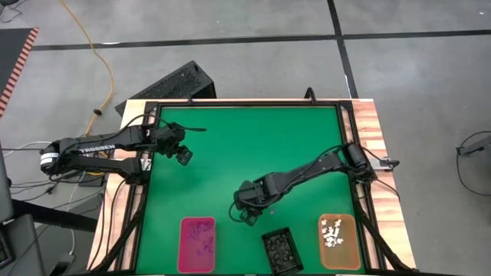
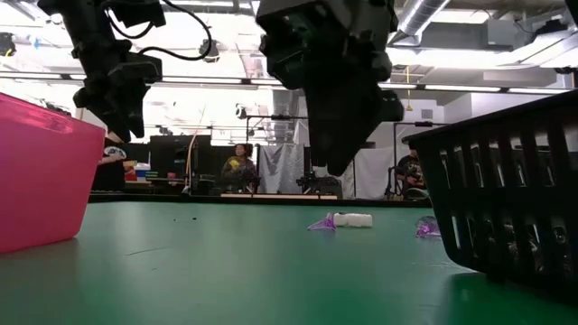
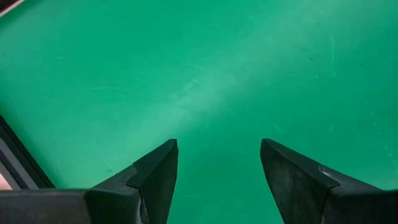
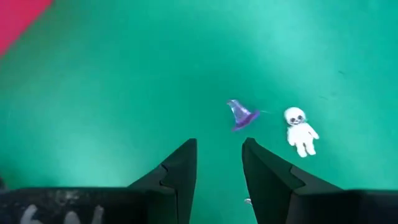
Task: Sort Halloween decoration
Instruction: Put the violet witch hat toy into the red organizing bin
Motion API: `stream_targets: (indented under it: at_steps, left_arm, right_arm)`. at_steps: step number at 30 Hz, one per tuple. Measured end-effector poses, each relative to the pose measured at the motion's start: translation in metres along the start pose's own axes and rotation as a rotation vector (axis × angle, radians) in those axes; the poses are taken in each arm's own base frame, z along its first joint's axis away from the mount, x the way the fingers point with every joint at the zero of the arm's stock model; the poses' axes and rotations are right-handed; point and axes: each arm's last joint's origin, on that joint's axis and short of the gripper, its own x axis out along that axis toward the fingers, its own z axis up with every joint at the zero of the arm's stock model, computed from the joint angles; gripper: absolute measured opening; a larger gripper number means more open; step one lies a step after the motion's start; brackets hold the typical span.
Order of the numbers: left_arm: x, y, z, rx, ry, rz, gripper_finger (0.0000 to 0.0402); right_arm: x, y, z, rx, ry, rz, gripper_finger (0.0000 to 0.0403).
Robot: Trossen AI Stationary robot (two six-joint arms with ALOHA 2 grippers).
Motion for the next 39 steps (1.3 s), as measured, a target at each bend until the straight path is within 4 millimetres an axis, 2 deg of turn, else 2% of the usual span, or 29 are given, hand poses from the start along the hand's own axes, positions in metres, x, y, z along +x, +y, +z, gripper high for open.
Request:
stream_targets:
  at_steps: [7,11,22,25,33,39]
  left_arm:
    - [0.000,0.000,0.000,0.027,0.004,-0.008,0.0219]
    - [0.000,0.000,0.000,0.045,0.005,-0.007,0.0219]
    - [0.000,0.000,0.000,0.056,0.000,0.003,0.0219]
    - [0.000,0.000,0.000,0.063,-0.005,0.013,0.0219]
    - [0.001,0.001,0.001,0.060,-0.008,0.019,0.0219]
    - [0.001,0.001,0.001,0.060,-0.009,0.021,0.0219]
  right_arm:
    - [0.022,-0.010,0.007,0.178,0.019,-0.062,0.0154]
    - [0.027,-0.010,0.006,0.202,0.029,-0.078,0.0154]
    - [0.058,-0.017,0.008,0.213,0.089,-0.117,0.0151]
    - [0.062,-0.020,0.010,0.228,0.113,-0.114,0.0129]
    - [0.060,-0.022,0.012,0.233,0.121,-0.105,0.0019]
    - [0.053,-0.014,0.017,0.181,0.102,-0.094,0.0017]
